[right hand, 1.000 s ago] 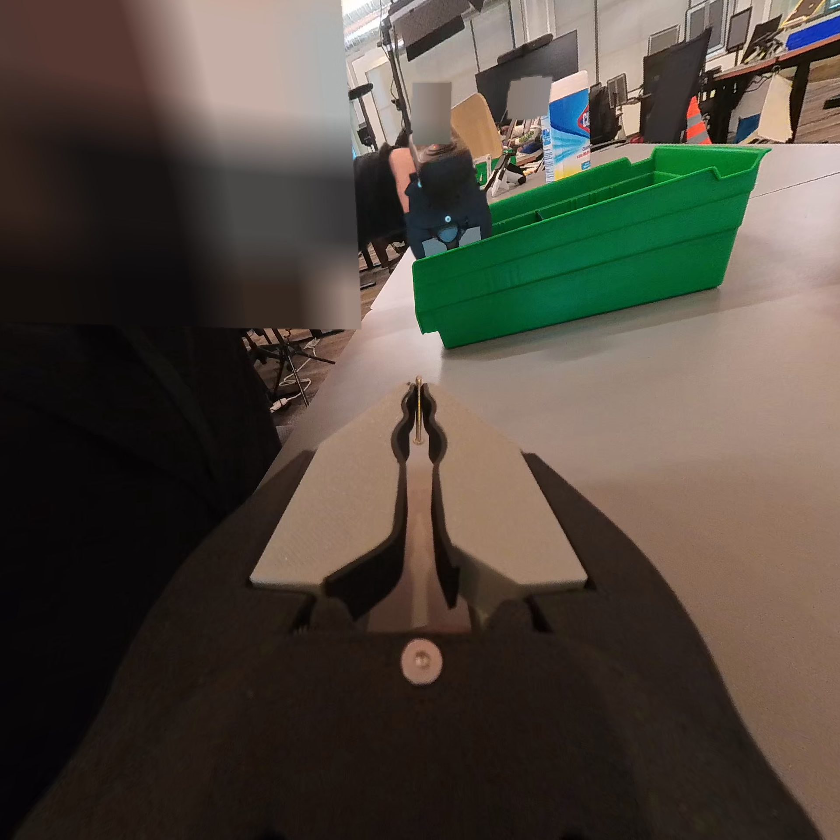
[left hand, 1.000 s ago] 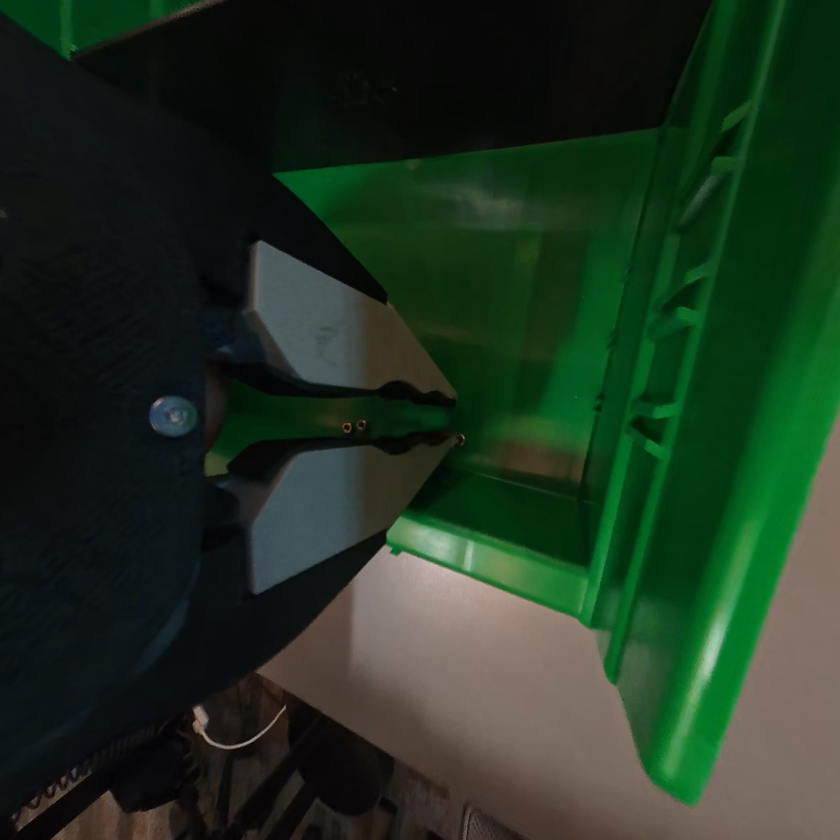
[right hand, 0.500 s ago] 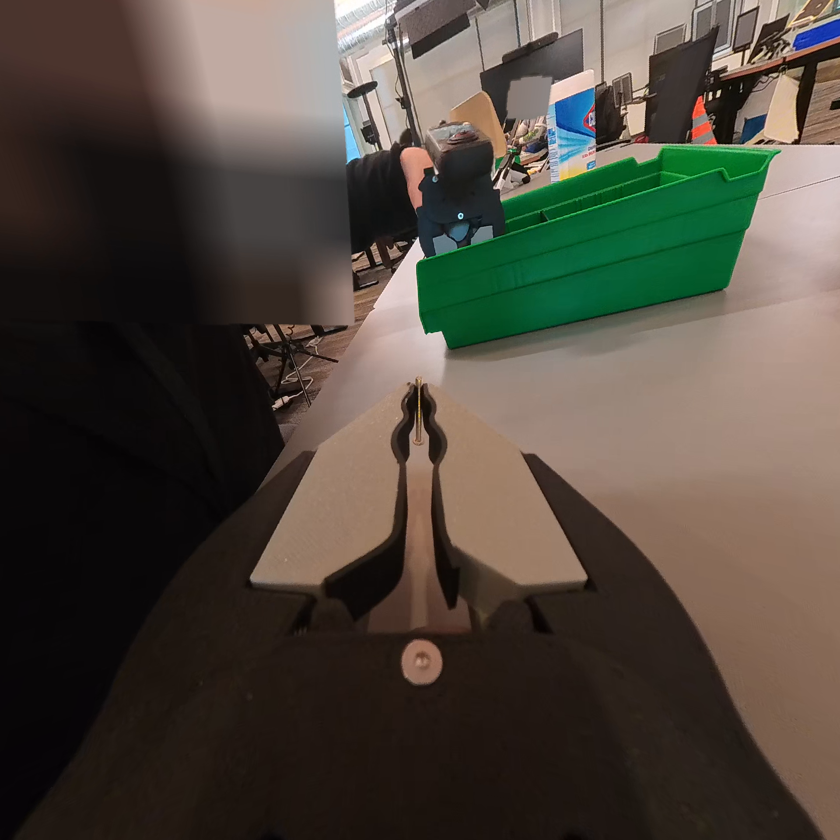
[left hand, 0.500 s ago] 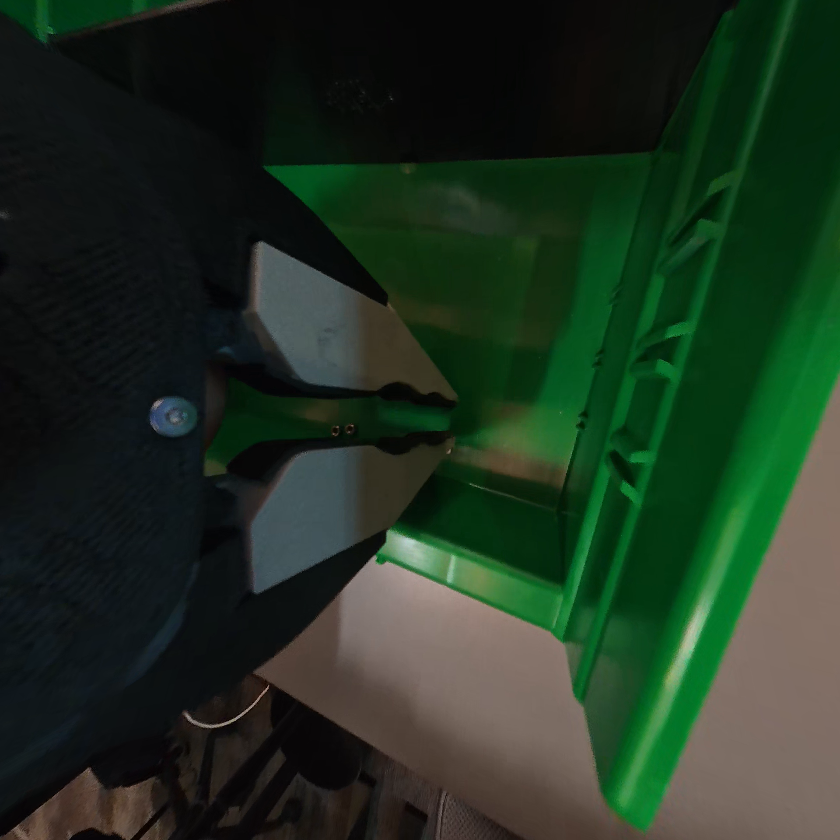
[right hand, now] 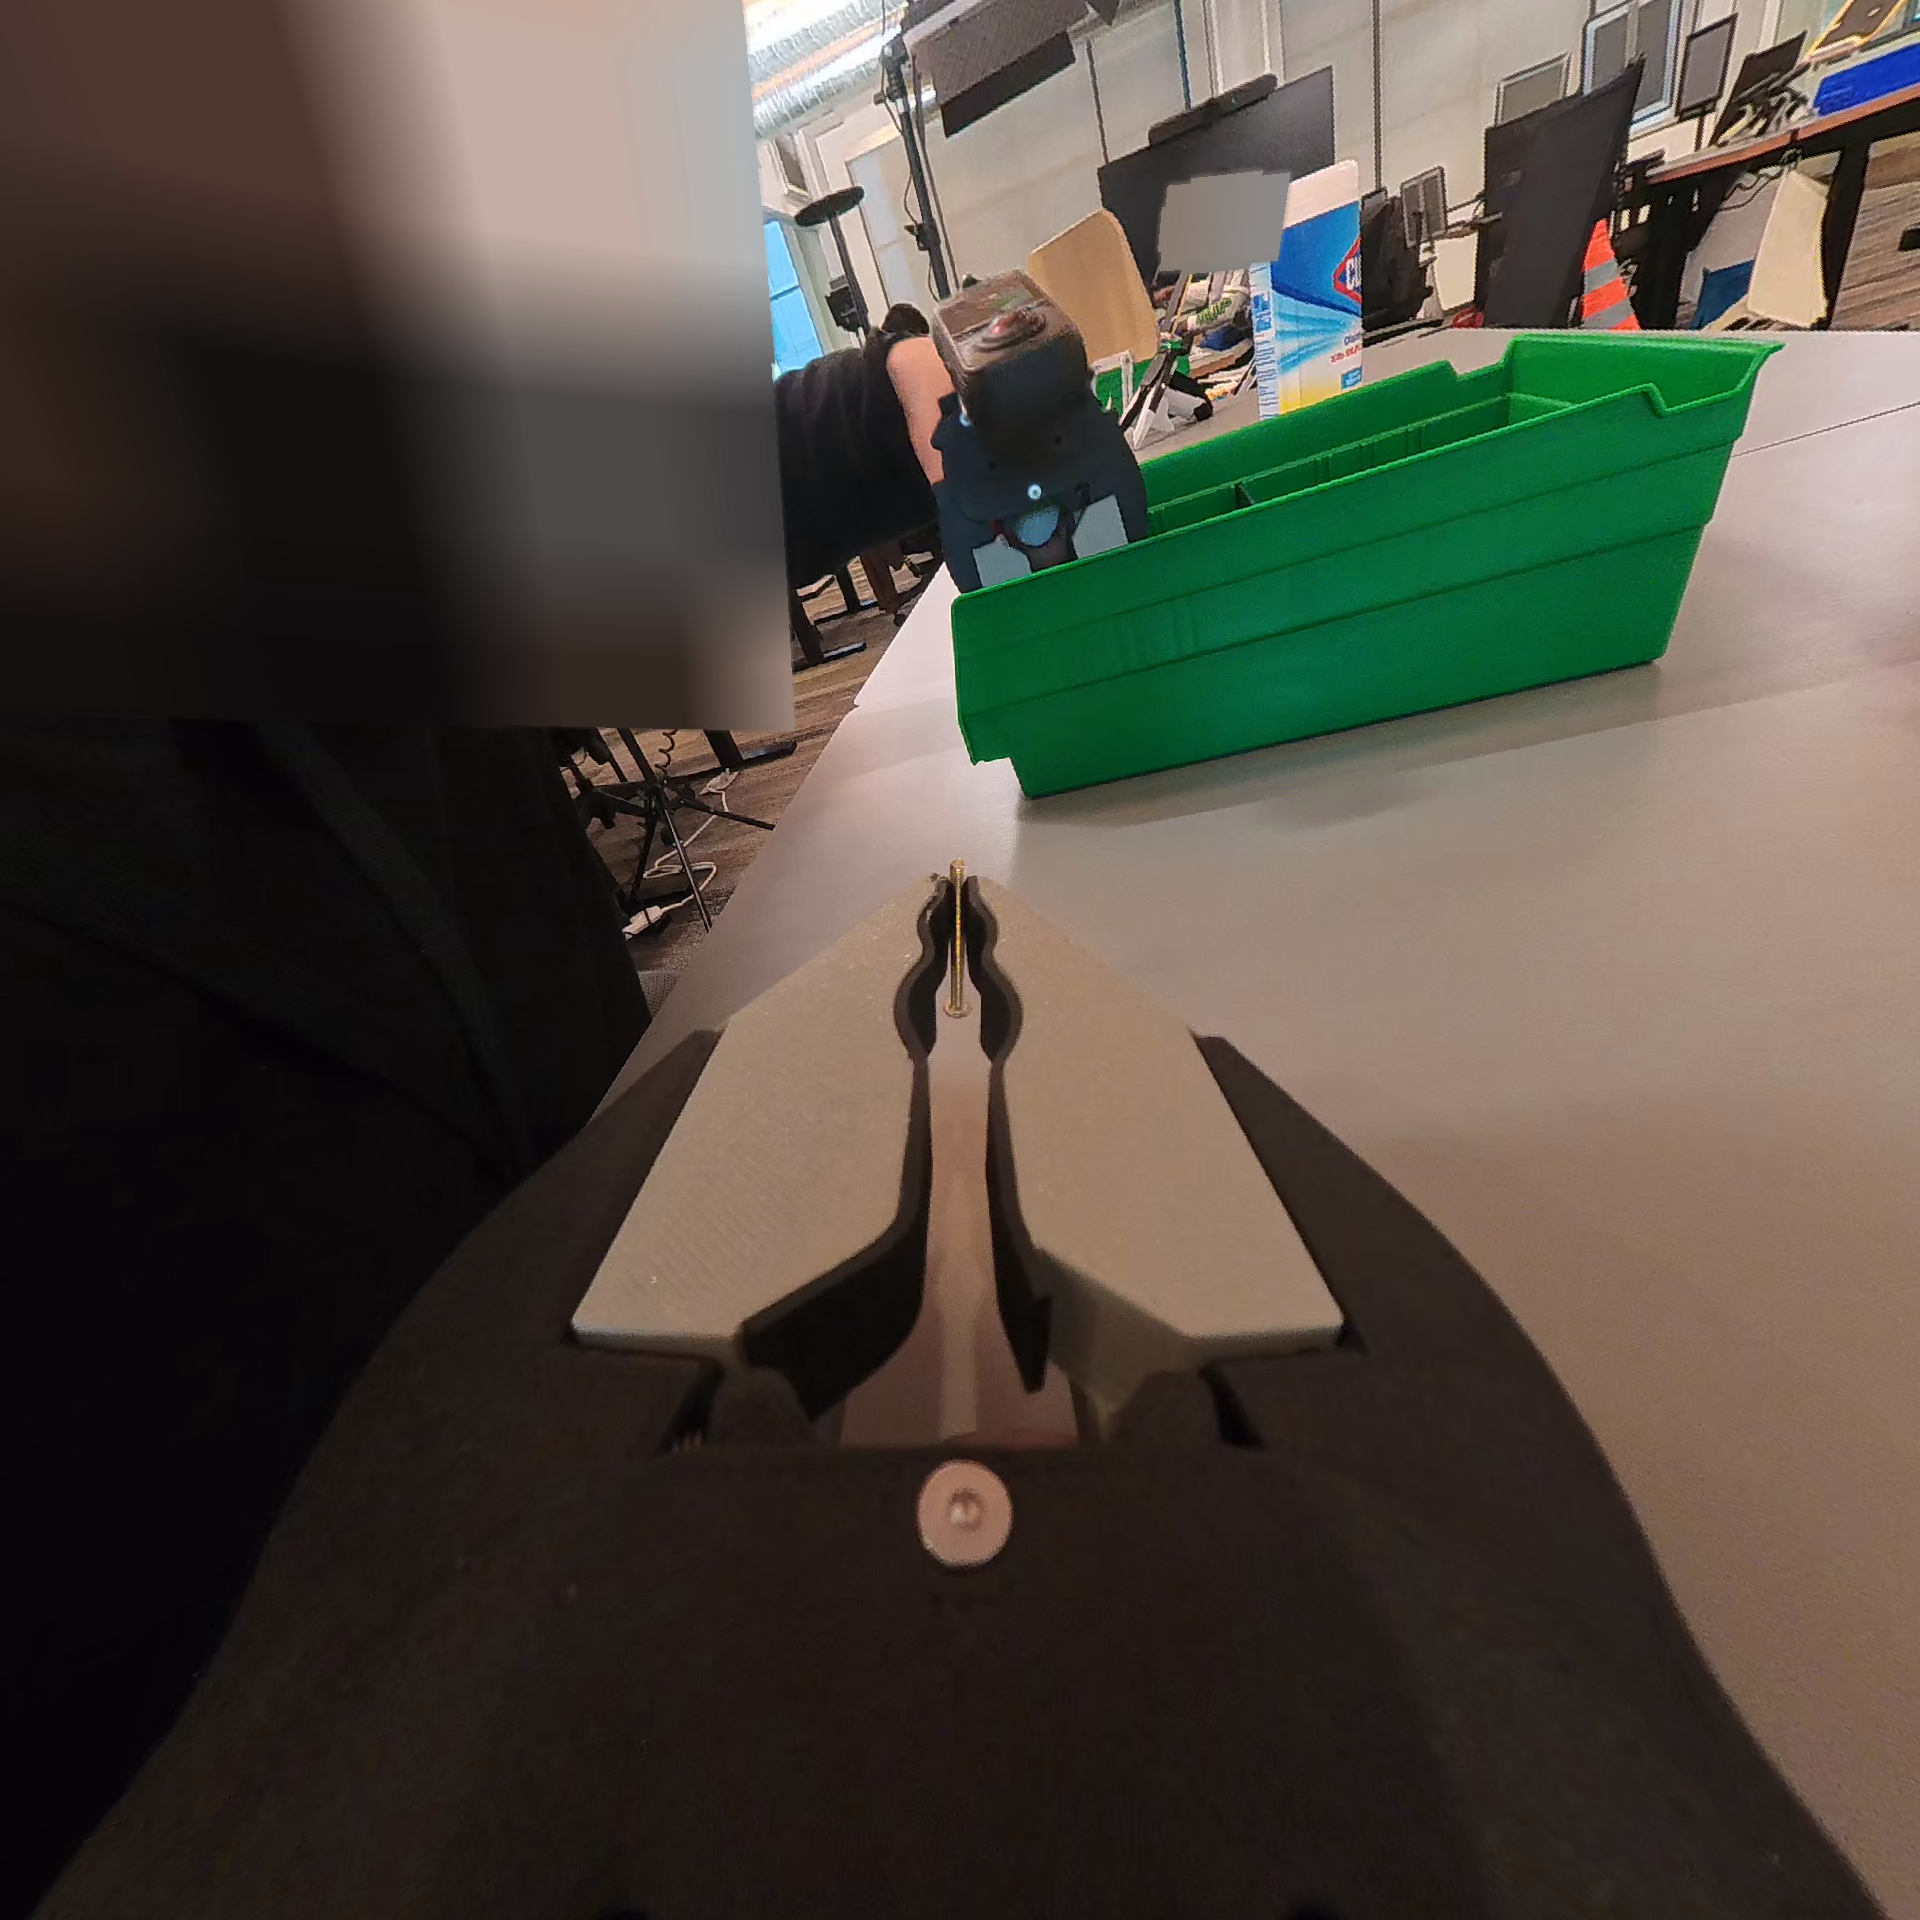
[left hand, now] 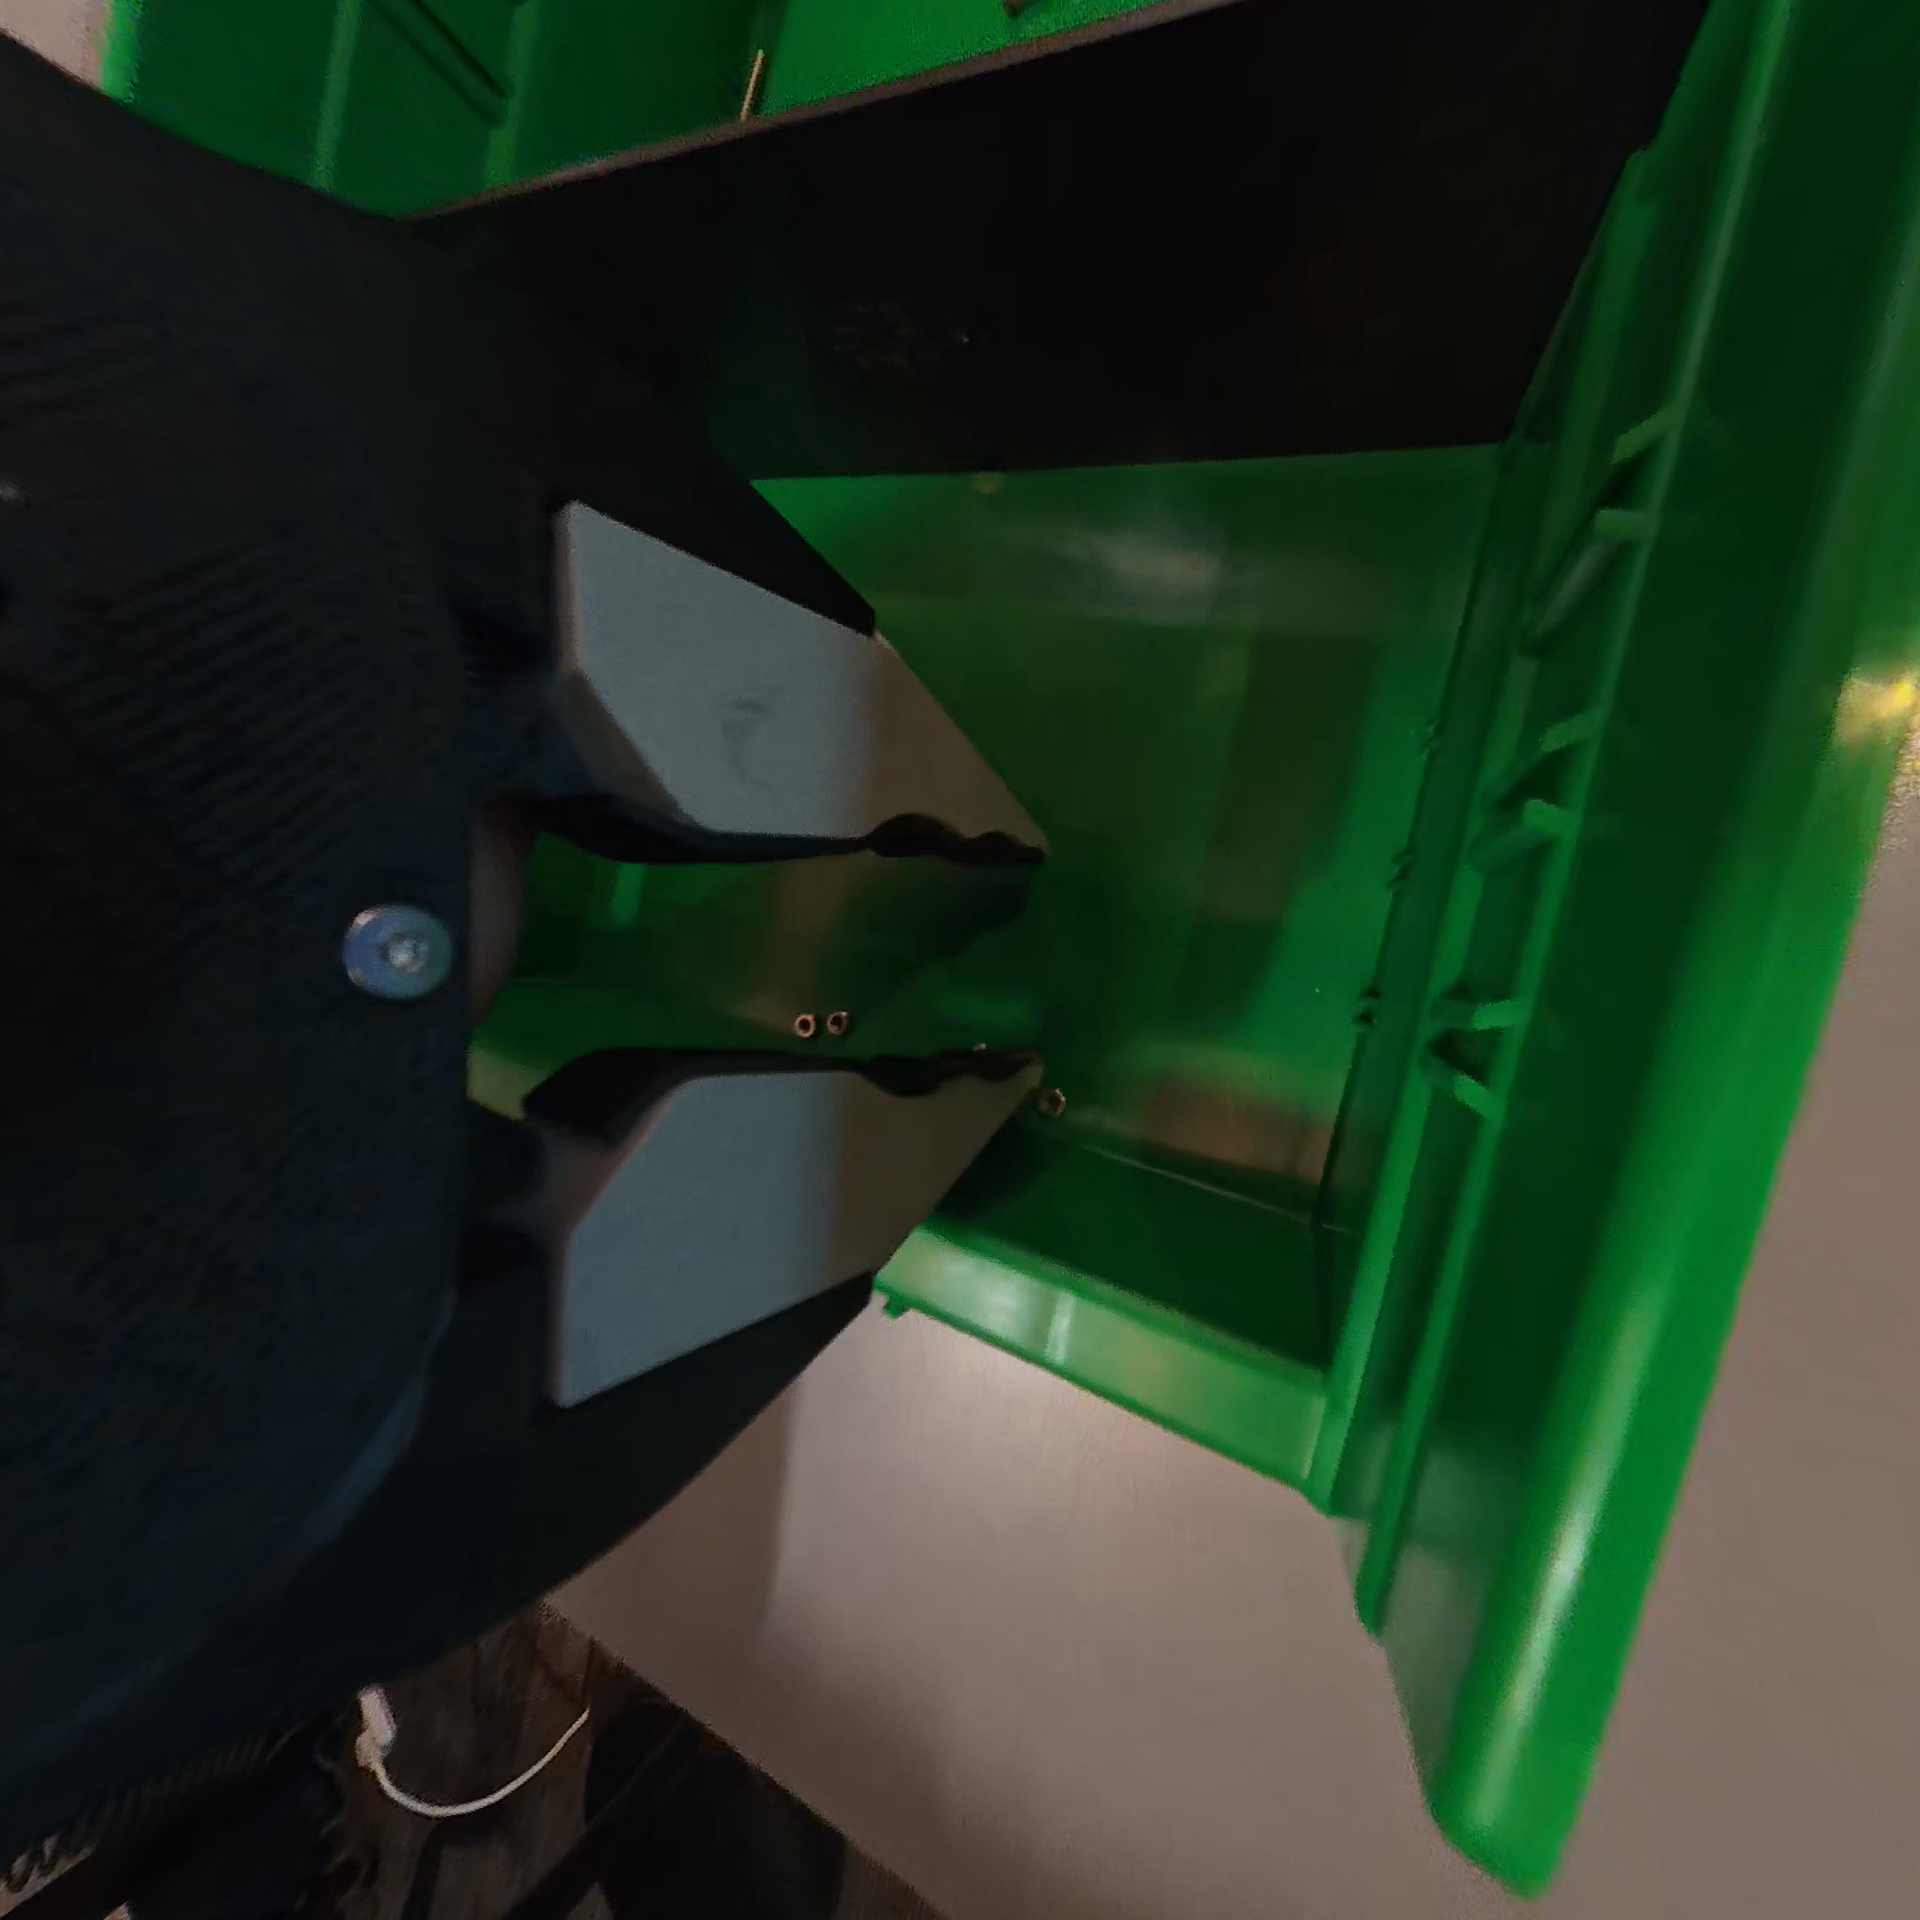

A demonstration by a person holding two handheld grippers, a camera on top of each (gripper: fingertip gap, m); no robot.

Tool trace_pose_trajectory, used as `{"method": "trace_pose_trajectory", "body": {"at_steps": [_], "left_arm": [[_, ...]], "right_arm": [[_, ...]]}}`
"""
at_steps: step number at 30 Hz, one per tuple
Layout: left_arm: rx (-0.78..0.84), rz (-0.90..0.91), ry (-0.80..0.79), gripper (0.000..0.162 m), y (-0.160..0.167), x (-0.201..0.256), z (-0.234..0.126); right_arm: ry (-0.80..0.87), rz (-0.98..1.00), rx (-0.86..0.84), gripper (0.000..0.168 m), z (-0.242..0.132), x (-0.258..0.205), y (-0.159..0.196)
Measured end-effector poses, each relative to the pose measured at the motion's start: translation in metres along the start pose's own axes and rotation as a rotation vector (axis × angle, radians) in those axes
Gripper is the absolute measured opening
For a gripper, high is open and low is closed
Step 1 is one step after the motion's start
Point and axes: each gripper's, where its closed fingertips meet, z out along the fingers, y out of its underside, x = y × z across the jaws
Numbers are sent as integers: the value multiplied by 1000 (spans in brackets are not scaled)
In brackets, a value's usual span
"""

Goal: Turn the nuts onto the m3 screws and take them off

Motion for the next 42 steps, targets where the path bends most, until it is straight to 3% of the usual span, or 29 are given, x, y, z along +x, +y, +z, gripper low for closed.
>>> {"method": "trace_pose_trajectory", "body": {"at_steps": [13, 23, 31, 42], "left_arm": [[-28, 7, 79, 31, -1, 6, 3], [-14, -9, 124, 56, -2, 0, 3], [-5, -12, 134, 65, -6, -3, 4], [-34, -2, 49, 53, -5, 0, 6]], "right_arm": [[-4, 5, 1, 0, -1, 0, 0], [-5, 9, 1, 0, -1, 0, 0], [-6, 12, 2, 0, -1, 0, 0], [-6, 15, 3, 0, -1, 1, 0]]}}
